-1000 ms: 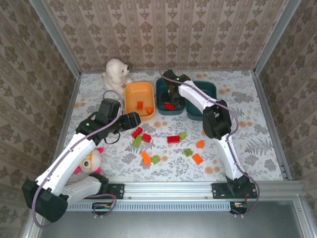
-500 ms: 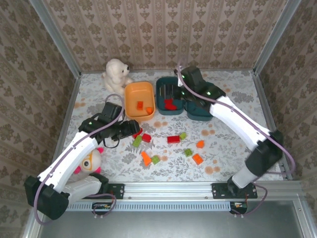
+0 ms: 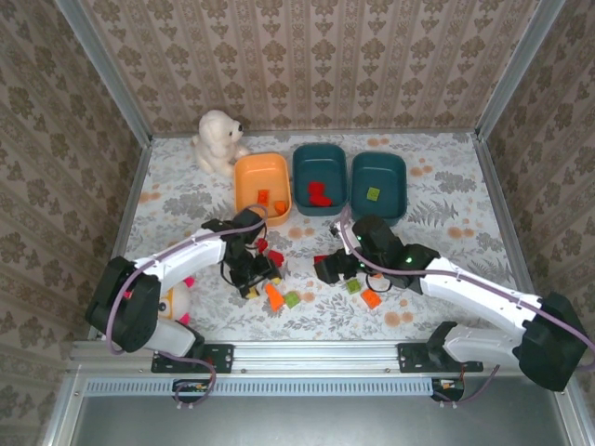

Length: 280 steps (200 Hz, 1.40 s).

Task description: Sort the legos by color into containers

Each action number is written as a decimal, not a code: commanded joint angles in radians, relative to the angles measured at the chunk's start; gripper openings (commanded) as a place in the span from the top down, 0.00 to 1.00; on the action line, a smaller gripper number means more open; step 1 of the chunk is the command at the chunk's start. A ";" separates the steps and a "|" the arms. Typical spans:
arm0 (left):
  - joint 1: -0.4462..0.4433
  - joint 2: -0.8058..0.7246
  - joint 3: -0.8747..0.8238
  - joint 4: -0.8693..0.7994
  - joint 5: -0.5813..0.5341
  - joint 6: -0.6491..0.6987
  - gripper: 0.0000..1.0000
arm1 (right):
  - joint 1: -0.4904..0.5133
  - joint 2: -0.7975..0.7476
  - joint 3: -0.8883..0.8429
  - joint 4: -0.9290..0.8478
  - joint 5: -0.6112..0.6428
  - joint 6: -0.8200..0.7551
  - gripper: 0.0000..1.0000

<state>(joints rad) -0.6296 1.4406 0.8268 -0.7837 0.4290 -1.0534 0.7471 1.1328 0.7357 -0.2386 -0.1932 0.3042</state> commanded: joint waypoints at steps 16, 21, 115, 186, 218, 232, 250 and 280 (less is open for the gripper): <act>-0.063 0.048 -0.030 0.091 0.003 -0.179 0.44 | 0.001 -0.042 -0.012 0.050 -0.035 -0.027 0.15; -0.072 0.055 -0.024 0.096 -0.016 -0.184 0.45 | 0.001 -0.042 -0.010 0.047 -0.036 -0.029 0.15; -0.122 0.079 0.059 0.021 -0.172 -0.198 0.81 | -0.003 -0.053 0.025 0.004 -0.055 -0.053 0.15; 0.053 0.058 0.410 -0.201 -0.329 0.056 0.84 | -0.042 -0.070 0.112 -0.013 0.004 -0.025 0.15; 0.158 0.214 0.620 -0.144 -0.324 0.209 0.85 | -0.064 -0.040 0.163 0.005 0.014 0.004 0.15; 0.199 0.312 0.726 -0.120 -0.308 0.265 0.86 | -0.071 -0.025 0.185 0.007 0.019 0.014 0.14; 0.223 0.451 0.870 -0.115 -0.290 0.312 0.86 | -0.076 -0.012 0.206 0.009 0.030 0.025 0.14; 0.241 0.656 1.089 -0.117 -0.272 0.361 0.87 | -0.086 0.005 0.239 -0.013 0.048 0.034 0.14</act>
<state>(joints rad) -0.3996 1.9816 1.7805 -0.8856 0.1345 -0.7891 0.6716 1.1275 0.9287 -0.2359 -0.1818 0.3145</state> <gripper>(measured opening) 0.245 0.854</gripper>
